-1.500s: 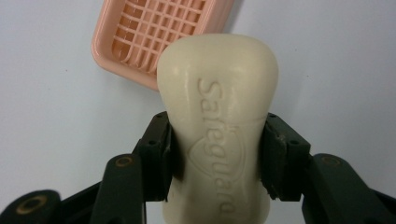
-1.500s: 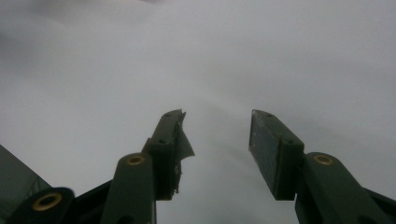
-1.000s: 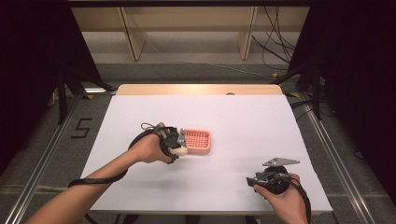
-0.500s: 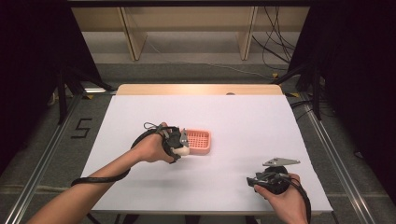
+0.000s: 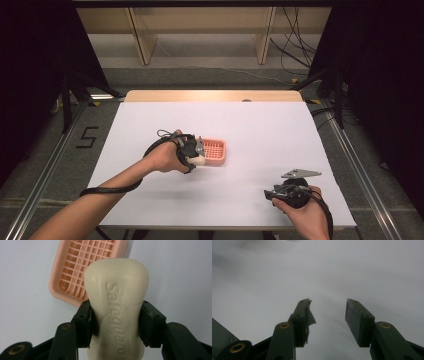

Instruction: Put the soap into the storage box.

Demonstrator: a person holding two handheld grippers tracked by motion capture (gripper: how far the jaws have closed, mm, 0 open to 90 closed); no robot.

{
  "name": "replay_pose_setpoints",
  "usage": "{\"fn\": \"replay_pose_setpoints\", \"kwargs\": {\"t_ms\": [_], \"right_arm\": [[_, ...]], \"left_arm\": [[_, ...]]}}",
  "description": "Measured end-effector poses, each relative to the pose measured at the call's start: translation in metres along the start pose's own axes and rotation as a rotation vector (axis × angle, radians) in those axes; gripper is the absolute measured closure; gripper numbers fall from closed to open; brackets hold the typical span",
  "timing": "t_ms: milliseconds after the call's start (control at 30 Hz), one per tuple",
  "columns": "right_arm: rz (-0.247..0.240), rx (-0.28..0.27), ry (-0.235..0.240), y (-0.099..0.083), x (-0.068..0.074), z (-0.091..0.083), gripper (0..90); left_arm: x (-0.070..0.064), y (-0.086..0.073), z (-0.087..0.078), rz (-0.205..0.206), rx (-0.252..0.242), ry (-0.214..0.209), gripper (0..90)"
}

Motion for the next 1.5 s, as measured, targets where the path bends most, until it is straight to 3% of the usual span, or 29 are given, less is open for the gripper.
{"fn": "replay_pose_setpoints", "kwargs": {"t_ms": [33, 200, 233, 467, 600, 967, 1033, 1133, 1167, 1267, 1367, 1400, 1500], "right_arm": [[-0.001, -0.025, 0.009, 0.000, 0.000, 0.002, 55.3], [-0.004, -0.023, 0.005, 0.000, 0.000, 0.002, 55.3], [-0.007, 0.004, -0.012, 0.000, 0.000, 0.000, 55.2], [-0.008, -0.004, -0.003, 0.000, 0.000, 0.000, 55.3], [-0.039, -0.022, -0.017, 0.001, -0.003, 0.000, 55.2], [-0.036, -0.046, 0.011, 0.001, -0.003, 0.002, 55.3], [-0.023, -0.027, 0.011, 0.000, -0.002, 0.001, 55.3], [-0.044, -0.037, 0.002, 0.001, -0.004, 0.001, 55.3], [-0.020, -0.023, 0.011, 0.000, -0.002, 0.000, 55.3], [-0.040, -0.020, -0.002, 0.001, -0.004, 0.000, 55.3], [-0.018, -0.001, 0.002, -0.001, -0.002, -0.001, 55.3], [-0.040, -0.016, -0.018, 0.000, -0.005, 0.000, 55.3], [-0.042, -0.014, 0.001, 0.000, -0.004, -0.001, 55.3]], "left_arm": [[0.000, 0.001, 0.000, -0.001, -0.001, -0.001, 49.4], [0.001, 0.003, 0.000, 0.001, -0.002, 0.001, 49.4], [0.001, 0.003, 0.000, 0.004, 0.000, 0.002, 49.4], [0.004, 0.007, -0.001, -0.001, -0.008, 0.007, 49.4], [0.005, 0.009, -0.002, 0.008, -0.011, 0.012, 49.3], [0.008, 0.012, -0.002, 0.008, -0.010, 0.019, 49.4], [0.009, 0.013, -0.001, 0.005, -0.011, 0.018, 49.4], [0.011, 0.015, -0.002, -0.001, -0.017, 0.021, 49.3], [0.012, 0.015, -0.002, 0.005, -0.017, 0.026, 49.4], [0.013, 0.016, -0.002, 0.007, -0.016, 0.027, 49.4], [0.013, 0.018, -0.002, 0.005, -0.018, 0.029, 49.3], [0.014, 0.019, -0.001, 0.007, -0.019, 0.030, 49.3], [0.014, 0.020, -0.001, 0.006, -0.021, 0.033, 49.4]]}}
Point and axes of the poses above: each handheld gripper's, and its own axes: z roughly forward along the jaws, y roughly out of its top, x roughly to its left, the point moved 3 cm from there along z, roughly forward along the jaws, and after that the axes turned 10 degrees about x, right-handed, at the moved point
